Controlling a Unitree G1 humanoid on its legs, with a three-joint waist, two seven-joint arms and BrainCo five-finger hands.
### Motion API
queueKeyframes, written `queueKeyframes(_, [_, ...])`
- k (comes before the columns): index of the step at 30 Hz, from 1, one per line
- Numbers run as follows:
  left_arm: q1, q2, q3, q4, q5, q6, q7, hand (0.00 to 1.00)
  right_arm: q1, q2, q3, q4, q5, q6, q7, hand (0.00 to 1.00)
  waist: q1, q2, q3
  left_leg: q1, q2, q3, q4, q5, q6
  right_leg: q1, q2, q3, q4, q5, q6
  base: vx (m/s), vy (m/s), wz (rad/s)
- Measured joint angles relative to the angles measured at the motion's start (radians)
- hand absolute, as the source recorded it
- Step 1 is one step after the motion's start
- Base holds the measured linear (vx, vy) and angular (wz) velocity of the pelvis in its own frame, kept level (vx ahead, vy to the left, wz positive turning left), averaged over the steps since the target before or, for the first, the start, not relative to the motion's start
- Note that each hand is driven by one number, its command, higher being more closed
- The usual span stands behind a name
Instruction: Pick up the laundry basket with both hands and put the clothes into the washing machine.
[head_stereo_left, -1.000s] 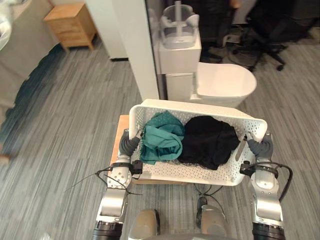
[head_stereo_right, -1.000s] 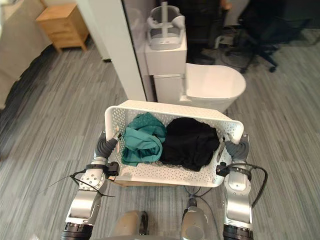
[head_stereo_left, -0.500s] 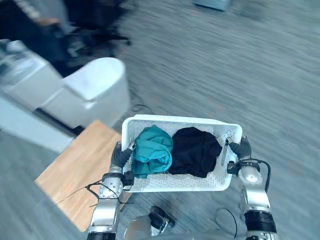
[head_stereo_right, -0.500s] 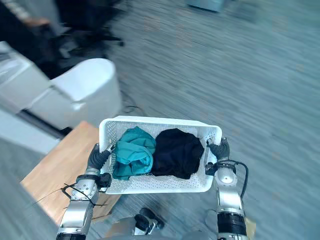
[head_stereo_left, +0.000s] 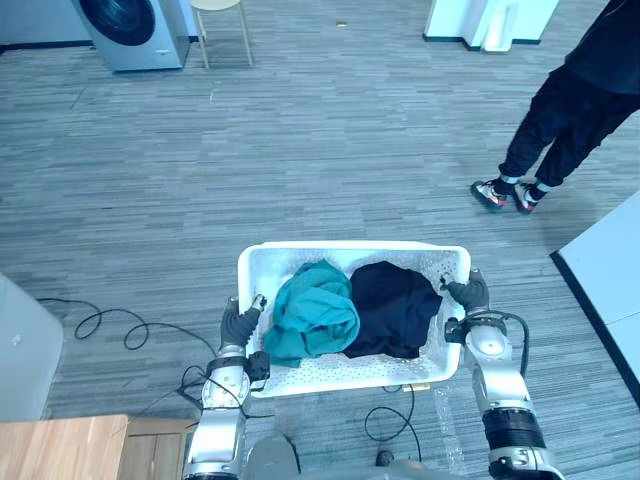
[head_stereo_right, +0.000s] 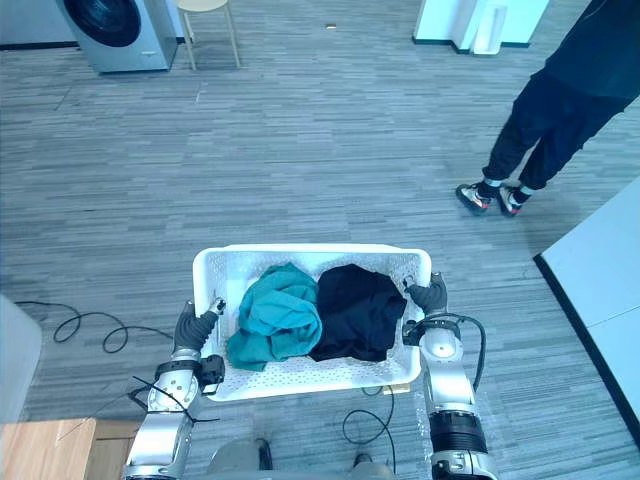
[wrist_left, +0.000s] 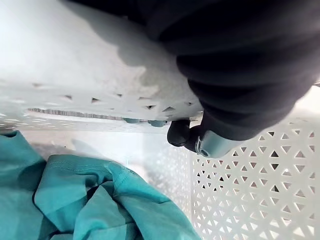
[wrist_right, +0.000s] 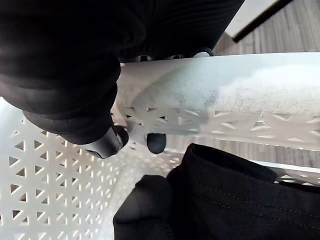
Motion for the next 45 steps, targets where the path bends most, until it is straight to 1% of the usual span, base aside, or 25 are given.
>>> queueKeyframes(5, [0.01,0.027,0.031,-0.01,0.001,0.0,0.038,1.0,0.021,0.058,0.023,-0.005,0.036,-0.007,-0.016,1.0,0.011,0.009,0.004,-0.024,0.033,-0.034,0.156,-0.013,0.019,0.085,0.021,-0.016,-0.027,0.005,-0.004,0.07,0.044,0.21])
queueKeyframes(9, [0.048,0.027,0.058,-0.086,-0.001,-0.002,0.046,1.0,0.048,0.06,0.063,-0.111,0.039,-0.012,-0.02,1.0,0.035,0.069,0.023,-0.162,0.135,-0.121,0.53,-0.008,0.028,0.155,0.098,-0.013,-0.047,-0.081,-0.011,0.03,0.002,-0.25])
queueKeyframes(11, [0.039,0.022,0.058,-0.088,-0.002,-0.002,0.05,1.0,0.05,0.064,0.062,-0.126,0.045,-0.014,-0.04,1.0,0.028,0.053,0.024,-0.246,0.123,-0.142,0.593,0.057,-0.006,0.153,0.091,0.013,-0.063,-0.087,-0.028,0.09,0.051,0.19])
queueKeyframes(15, [0.029,-0.01,0.058,-0.083,-0.002,0.0,0.053,1.0,0.002,0.046,0.061,-0.104,0.051,-0.014,-0.062,1.0,0.04,0.04,0.033,-0.291,0.006,-0.161,0.158,0.032,-0.043,0.127,0.033,0.045,-0.072,-0.109,-0.001,0.13,0.082,0.01])
queueKeyframes(16, [0.028,-0.014,0.059,-0.083,-0.002,0.0,0.054,1.0,-0.006,0.045,0.061,-0.102,0.053,-0.015,-0.063,1.0,0.049,0.051,0.033,-0.282,0.001,-0.158,0.131,0.064,-0.045,0.126,0.033,0.06,-0.06,-0.124,0.006,0.23,0.192,-0.54])
queueKeyframes(17, [0.031,-0.006,0.065,-0.081,-0.002,0.001,0.057,1.0,-0.005,0.054,0.066,-0.084,0.055,-0.014,-0.066,1.0,0.071,0.029,0.031,-0.257,-0.02,-0.143,0.16,0.05,-0.018,0.128,0.017,0.095,-0.014,-0.171,-0.002,0.32,0.133,-0.32])
queueKeyframes(19, [0.03,0.017,0.08,-0.08,-0.001,0.004,0.059,1.0,-0.003,0.075,0.08,-0.078,0.056,-0.016,-0.067,1.0,0.069,0.005,0.021,-0.259,-0.024,-0.151,0.228,-0.024,0.017,0.033,0.048,0.107,0.327,-0.224,0.063,0.43,0.071,-0.06])
queueKeyframes(20, [0.03,0.034,0.089,-0.08,-0.002,0.003,0.058,1.0,-0.009,0.09,0.082,-0.068,0.055,-0.023,-0.067,1.0,0.078,-0.01,0.028,-0.235,-0.024,-0.144,0.271,-0.06,0.032,-0.047,0.043,0.095,0.561,-0.208,0.215,0.43,0.044,0.08])
queueKeyframes(22, [0.03,0.06,0.097,-0.08,-0.001,0.009,0.057,1.0,-0.021,0.117,0.079,-0.01,0.056,-0.027,-0.067,1.0,0.086,-0.02,0.027,-0.182,-0.013,-0.152,0.325,-0.127,0.054,-0.121,0.03,0.035,0.791,-0.044,0.201,0.5,0.024,0.1])
queueKeyframes(23, [0.034,0.083,0.101,-0.08,0.003,0.018,0.06,1.0,-0.021,0.131,0.079,0.022,0.056,-0.027,-0.066,1.0,0.087,-0.014,0.033,-0.117,-0.007,-0.158,0.293,-0.147,0.049,-0.147,0.016,0.009,0.887,0.093,0.208,0.49,-0.024,0.05])
queueKeyframes(24, [0.035,0.097,0.103,-0.08,0.004,0.021,0.063,1.0,-0.021,0.14,0.079,0.023,0.056,-0.027,-0.065,1.0,0.087,-0.017,0.036,-0.082,-0.006,-0.157,0.265,-0.15,0.046,-0.172,0.006,0.005,0.938,0.064,0.205,0.48,-0.073,0.01])
queueKeyframes(25, [0.034,0.101,0.106,-0.08,0.004,0.022,0.073,1.0,-0.021,0.147,0.08,0.023,0.056,-0.027,-0.062,1.0,0.086,-0.019,0.036,-0.012,-0.007,-0.15,0.196,-0.151,0.044,-0.236,-0.014,-0.01,0.987,-0.036,0.181,0.47,-0.103,-0.07])
queueKeyframes(26, [0.034,0.096,0.103,-0.083,0.004,0.021,0.074,1.0,-0.022,0.138,0.08,0.017,0.056,-0.031,-0.06,1.0,0.079,-0.009,0.037,0.056,-0.006,-0.147,0.124,-0.151,0.037,-0.307,-0.046,-0.049,0.939,-0.119,0.1,0.46,-0.1,-0.06])
queueKeyframes(28, [0.027,0.093,0.092,-0.085,0.003,0.019,0.069,1.0,-0.021,0.123,0.08,-0.002,0.056,-0.031,-0.057,1.0,0.057,0.008,0.034,0.103,0.009,-0.149,0.078,-0.158,0.01,-0.393,-0.085,-0.082,0.781,-0.146,0.039,0.43,-0.116,0.22])
queueKeyframes(29, [0.003,0.083,0.088,-0.084,0.001,0.019,0.051,1.0,-0.021,0.091,0.076,-0.016,0.058,-0.032,-0.057,1.0,0.037,0.021,0.038,0.133,0.023,-0.171,0.076,-0.193,-0.013,-0.46,-0.124,-0.082,0.539,-0.111,0.015,0.63,-0.231,0.54])
queueKeyframes(31, [-0.02,0.08,0.084,-0.065,0.005,0.02,0.043,1.0,0.005,0.092,0.065,-0.038,0.064,-0.03,-0.058,1.0,0.005,0.017,0.037,0.194,0.04,-0.21,0.072,-0.245,-0.052,-0.453,-0.157,-0.068,0.208,-0.02,0.038,0.65,-0.296,0.66])
queueKeyframes(32, [-0.028,0.079,0.085,-0.043,0.011,0.021,0.045,1.0,0.034,0.099,0.065,-0.058,0.063,-0.027,-0.058,1.0,0.002,0.021,0.04,0.256,0.062,-0.224,0.051,-0.277,-0.073,-0.443,-0.149,-0.047,0.171,-0.01,0.072,0.72,-0.438,0.68])
queueKeyframes(34, [-0.025,0.069,0.078,-0.021,0.034,0.023,0.045,1.0,0.107,0.111,0.07,-0.099,0.063,-0.023,-0.058,1.0,-0.005,0.027,0.011,0.386,0.137,-0.271,0.007,-0.296,-0.08,-0.429,-0.048,0.038,0.317,0.031,0.094,0.77,-0.493,0.8])
queueKeyframes(35, [-0.025,0.055,0.064,-0.019,0.038,0.023,0.041,1.0,0.126,0.101,0.062,-0.118,0.063,-0.022,-0.06,1.0,-0.028,0.062,-0.01,0.333,0.2,-0.347,0.142,-0.256,-0.035,-0.43,0.022,0.04,0.411,0.033,0.093,0.76,-0.528,0.64])
queueKeyframes(36, [-0.023,0.031,0.063,-0.01,0.036,0.023,0.036,1.0,0.123,0.082,0.061,-0.13,0.064,-0.021,-0.059,1.0,-0.024,0.114,-0.026,0.229,0.26,-0.385,0.352,-0.134,0.033,-0.415,0.083,-0.011,0.444,-0.021,0.05,0.74,-0.529,0.33])
queueKeyframes(37, [-0.022,0.024,0.066,-0.009,0.035,0.023,0.034,1.0,0.119,0.079,0.061,-0.135,0.064,-0.015,-0.06,1.0,-0.019,0.132,-0.028,0.171,0.287,-0.391,0.45,-0.018,0.056,-0.396,0.112,-0.024,0.445,-0.032,0.029,0.71,-0.461,-0.22])
queueKeyframes(38, [-0.022,0.023,0.076,0.001,0.034,0.023,0.03,1.0,0.117,0.084,0.063,-0.137,0.064,-0.003,-0.063,1.0,-0.01,0.143,-0.028,0.078,0.344,-0.37,0.588,0.282,0.113,-0.329,0.155,-0.033,0.401,-0.049,-0.001,0.84,-0.43,-0.35])
queueKeyframes(40, [-0.02,0.021,0.06,0.018,0.027,0.023,0.03,1.0,0.115,0.075,0.064,-0.138,0.064,0.006,-0.088,1.0,0.01,0.141,-0.024,-0.066,0.338,-0.358,0.866,0.207,0.103,-0.194,0.194,-0.023,0.285,-0.054,-0.027,0.78,-0.343,-0.26])
queueKeyframes(41, [-0.019,0.021,0.056,0.018,0.024,0.023,0.03,1.0,0.115,0.075,0.062,-0.138,0.063,0.007,-0.109,1.0,0.013,0.12,-0.009,-0.129,0.29,-0.326,0.964,0.124,0.118,-0.079,0.195,-0.02,0.193,-0.05,-0.041,0.71,-0.225,0.07])
queueKeyframes(45, [-0.036,0.017,0.058,0.018,0.023,0.02,0.03,1.0,0.077,0.07,0.062,-0.147,0.059,0.005,-0.123,1.0,0.043,0.074,0.018,-0.308,0.114,-0.16,0.738,-0.034,0.09,0.154,0.164,-0.017,0.014,-0.061,-0.067,0.71,-0.1,0.04])
